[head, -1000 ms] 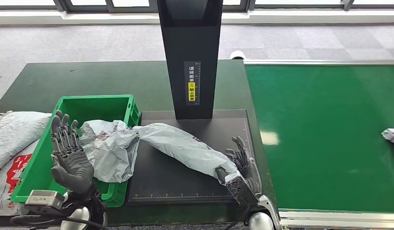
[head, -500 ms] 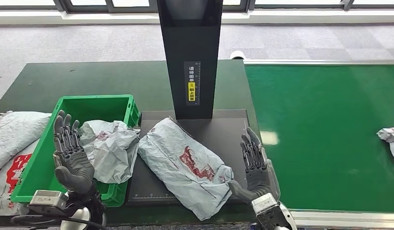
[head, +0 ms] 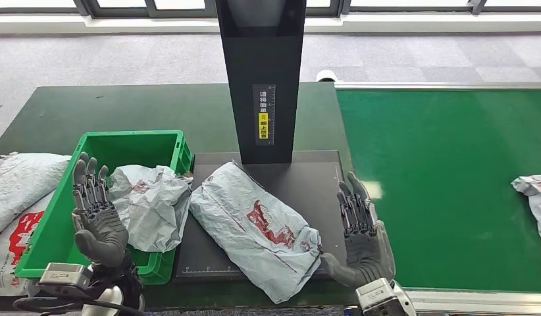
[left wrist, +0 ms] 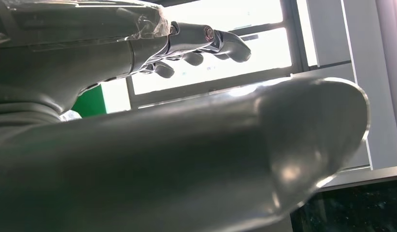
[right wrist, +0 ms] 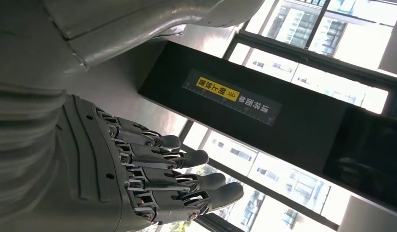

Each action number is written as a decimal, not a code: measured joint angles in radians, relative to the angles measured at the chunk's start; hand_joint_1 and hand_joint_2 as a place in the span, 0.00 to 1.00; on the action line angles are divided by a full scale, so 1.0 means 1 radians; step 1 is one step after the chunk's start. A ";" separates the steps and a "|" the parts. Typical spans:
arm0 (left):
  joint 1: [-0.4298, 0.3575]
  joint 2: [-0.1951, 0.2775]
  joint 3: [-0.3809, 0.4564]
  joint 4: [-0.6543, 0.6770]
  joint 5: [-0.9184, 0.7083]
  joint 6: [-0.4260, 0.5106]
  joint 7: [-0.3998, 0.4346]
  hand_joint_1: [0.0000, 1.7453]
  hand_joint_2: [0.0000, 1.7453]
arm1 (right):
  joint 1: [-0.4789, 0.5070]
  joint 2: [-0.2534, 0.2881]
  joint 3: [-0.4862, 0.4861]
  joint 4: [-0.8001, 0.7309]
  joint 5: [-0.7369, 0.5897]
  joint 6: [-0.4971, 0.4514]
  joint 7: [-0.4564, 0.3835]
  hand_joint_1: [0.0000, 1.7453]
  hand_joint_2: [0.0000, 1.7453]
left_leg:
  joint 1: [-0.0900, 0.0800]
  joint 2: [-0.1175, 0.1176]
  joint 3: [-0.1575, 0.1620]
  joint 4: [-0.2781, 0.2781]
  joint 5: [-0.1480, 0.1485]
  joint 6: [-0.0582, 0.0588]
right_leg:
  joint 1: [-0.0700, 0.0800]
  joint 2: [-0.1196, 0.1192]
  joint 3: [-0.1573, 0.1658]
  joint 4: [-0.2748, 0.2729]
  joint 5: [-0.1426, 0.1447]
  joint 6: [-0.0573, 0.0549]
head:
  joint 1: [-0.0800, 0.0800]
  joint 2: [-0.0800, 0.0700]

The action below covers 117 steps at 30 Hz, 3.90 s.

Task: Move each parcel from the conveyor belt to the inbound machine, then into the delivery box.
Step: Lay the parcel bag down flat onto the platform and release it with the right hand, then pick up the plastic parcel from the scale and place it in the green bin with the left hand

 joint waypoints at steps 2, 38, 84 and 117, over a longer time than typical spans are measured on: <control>0.000 0.000 0.000 0.000 0.000 0.000 0.000 0.00 0.00 | 0.000 -0.001 0.000 -0.001 0.000 0.000 0.000 0.00 1.00 | 0.000 0.000 0.000 0.000 0.000 0.000 | 0.000 0.000 0.000 0.000 0.000 0.000 | 0.000 0.000; -0.029 0.053 -0.220 0.202 -0.642 -0.170 0.069 0.00 1.00 | -0.098 -0.045 0.001 -0.062 -0.182 0.009 -0.065 0.00 1.00 | 0.000 0.002 0.001 0.000 0.000 0.001 | 0.000 0.002 0.000 0.000 0.002 0.000 | 0.000 0.000; -0.443 -0.072 -0.304 1.050 -0.737 -0.048 0.129 0.36 1.00 | -0.183 -0.050 0.001 -0.005 -0.200 -0.010 -0.064 0.00 1.00 | -0.001 0.000 0.004 0.000 0.001 0.002 | -0.001 -0.002 0.006 0.000 0.002 0.000 | 0.000 0.000; -0.212 -0.024 -0.301 0.485 -0.641 0.202 0.043 1.00 1.00 | -0.160 -0.053 0.001 0.005 -0.206 -0.034 -0.065 0.00 1.00 | 0.000 -0.002 -0.002 0.000 0.003 0.001 | 0.000 -0.001 0.000 0.000 0.003 0.000 | 0.000 0.000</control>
